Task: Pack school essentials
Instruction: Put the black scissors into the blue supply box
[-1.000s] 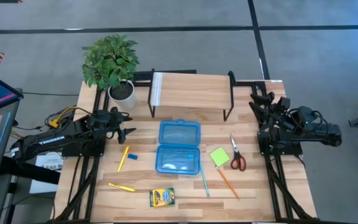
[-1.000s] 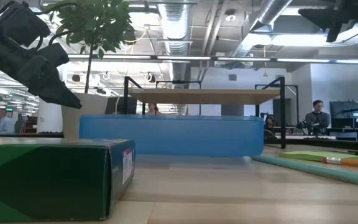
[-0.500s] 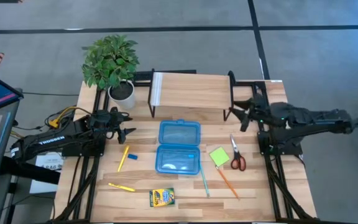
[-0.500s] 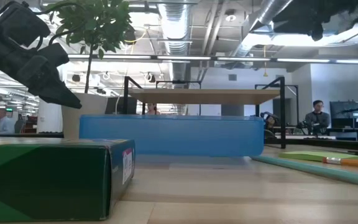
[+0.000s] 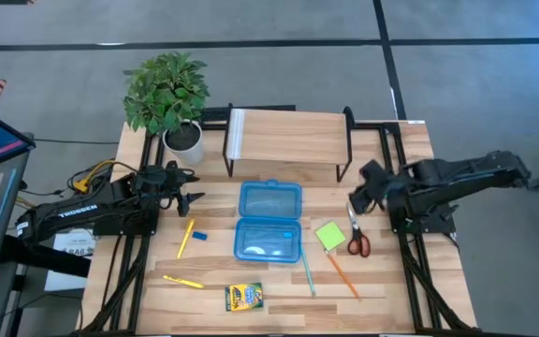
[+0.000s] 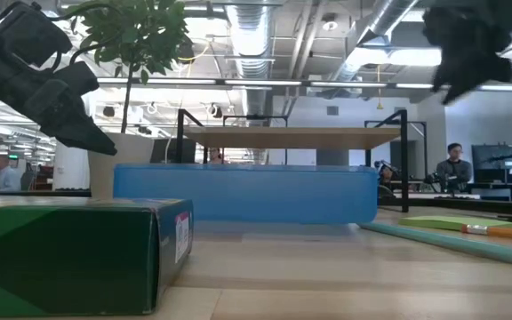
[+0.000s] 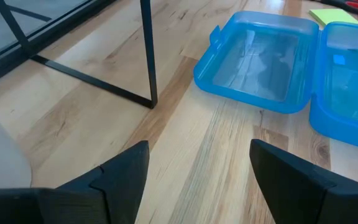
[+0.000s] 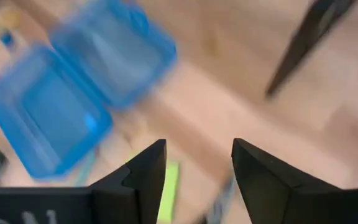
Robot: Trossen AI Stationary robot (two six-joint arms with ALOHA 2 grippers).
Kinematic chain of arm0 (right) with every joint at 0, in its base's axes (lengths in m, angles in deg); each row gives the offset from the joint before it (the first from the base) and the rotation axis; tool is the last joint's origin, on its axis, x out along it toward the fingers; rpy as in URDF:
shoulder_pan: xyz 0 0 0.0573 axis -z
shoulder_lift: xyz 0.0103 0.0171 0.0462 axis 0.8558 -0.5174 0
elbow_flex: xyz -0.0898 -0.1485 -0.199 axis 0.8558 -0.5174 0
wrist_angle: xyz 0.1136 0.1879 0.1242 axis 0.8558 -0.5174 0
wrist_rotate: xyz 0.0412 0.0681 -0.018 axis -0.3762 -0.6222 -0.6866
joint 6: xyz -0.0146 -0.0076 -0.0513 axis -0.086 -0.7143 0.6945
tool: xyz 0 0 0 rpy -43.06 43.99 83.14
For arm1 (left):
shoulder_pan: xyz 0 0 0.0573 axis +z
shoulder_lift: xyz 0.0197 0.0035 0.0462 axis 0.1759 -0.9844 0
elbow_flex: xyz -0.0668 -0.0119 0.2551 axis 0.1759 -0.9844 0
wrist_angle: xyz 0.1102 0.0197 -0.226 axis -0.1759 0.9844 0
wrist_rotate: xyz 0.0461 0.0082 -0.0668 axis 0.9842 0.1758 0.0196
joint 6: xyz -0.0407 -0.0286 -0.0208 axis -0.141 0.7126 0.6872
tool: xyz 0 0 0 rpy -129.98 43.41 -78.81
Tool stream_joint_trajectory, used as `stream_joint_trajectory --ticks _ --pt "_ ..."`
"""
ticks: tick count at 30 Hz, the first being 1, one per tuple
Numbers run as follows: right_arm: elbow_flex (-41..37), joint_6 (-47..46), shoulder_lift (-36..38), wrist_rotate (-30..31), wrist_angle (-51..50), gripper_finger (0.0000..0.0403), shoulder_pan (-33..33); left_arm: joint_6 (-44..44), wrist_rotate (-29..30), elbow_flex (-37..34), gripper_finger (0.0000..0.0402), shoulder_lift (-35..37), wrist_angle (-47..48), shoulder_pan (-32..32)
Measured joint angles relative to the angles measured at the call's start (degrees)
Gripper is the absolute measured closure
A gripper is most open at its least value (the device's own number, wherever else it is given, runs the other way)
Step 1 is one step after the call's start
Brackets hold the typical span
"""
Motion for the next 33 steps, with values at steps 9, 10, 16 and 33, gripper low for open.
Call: stream_joint_trajectory --ticks 9,10,16,33 --pt "0.0 -20.79 -9.29 -2.44 -6.81 0.0175 -14.82 0.01 -0.01 0.0 0.0134 -0.01 0.0 0.02" --pt "0.0 -22.73 -10.41 -2.74 -6.84 0.0173 -16.24 -0.01 -0.01 0.0 0.0134 0.0 0.0 0.02" --pt "0.0 -31.73 -17.76 -6.88 -5.87 0.0151 -22.7 0.01 -0.01 0.0 0.0134 -0.01 0.0 0.01" --pt "-1.01 -43.67 -31.31 -9.52 2.46 0.0144 -28.62 0.01 0.0 0.0 0.0134 -0.01 0.0 0.02"
